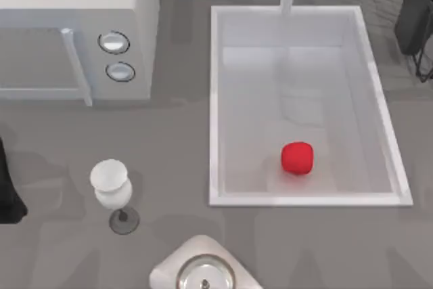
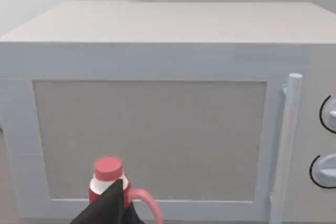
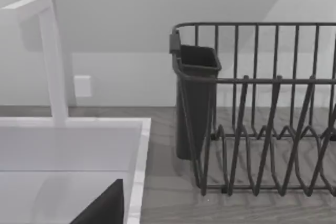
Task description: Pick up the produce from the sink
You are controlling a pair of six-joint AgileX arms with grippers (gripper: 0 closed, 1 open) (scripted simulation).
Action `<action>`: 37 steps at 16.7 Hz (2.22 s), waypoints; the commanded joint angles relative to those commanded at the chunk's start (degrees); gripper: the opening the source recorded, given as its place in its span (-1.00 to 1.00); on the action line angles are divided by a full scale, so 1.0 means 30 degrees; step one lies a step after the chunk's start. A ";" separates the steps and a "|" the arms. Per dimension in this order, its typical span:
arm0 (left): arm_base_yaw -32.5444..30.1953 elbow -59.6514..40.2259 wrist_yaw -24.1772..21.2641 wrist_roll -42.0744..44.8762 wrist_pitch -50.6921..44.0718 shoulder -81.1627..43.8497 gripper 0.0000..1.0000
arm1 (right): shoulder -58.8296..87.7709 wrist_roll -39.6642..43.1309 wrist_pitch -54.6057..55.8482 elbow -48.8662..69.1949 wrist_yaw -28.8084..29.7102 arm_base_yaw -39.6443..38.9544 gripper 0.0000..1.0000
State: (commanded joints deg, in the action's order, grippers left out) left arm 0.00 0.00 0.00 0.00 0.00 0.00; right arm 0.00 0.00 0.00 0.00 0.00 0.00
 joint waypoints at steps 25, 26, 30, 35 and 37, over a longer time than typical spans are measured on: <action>0.0000 0.0000 0.0000 0.0000 0.0000 0.0000 1.00 | 0.0184 -0.0037 -0.0092 0.0149 0.0000 -0.0035 1.00; 0.0000 0.0000 0.0000 0.0000 0.0000 0.0000 1.00 | 0.0561 -0.0112 -0.0281 0.0455 0.0001 -0.0108 1.00; 0.0000 0.0000 0.0000 0.0000 0.0000 0.0000 1.00 | 0.3870 -0.0774 -0.1953 0.3160 0.0002 -0.0757 1.00; 0.0000 0.0000 0.0000 0.0000 0.0000 0.0000 1.00 | 1.1115 -0.2250 -0.5647 0.9144 0.0010 -0.2183 1.00; 0.0000 0.0000 0.0000 0.0000 0.0000 0.0000 1.00 | 1.4642 -0.2975 -0.7455 1.2072 0.0015 -0.2878 1.00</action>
State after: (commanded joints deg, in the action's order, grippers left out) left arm 0.00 0.00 0.00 0.00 0.00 0.00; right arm 43.93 -8.93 -22.37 36.22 0.05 -8.63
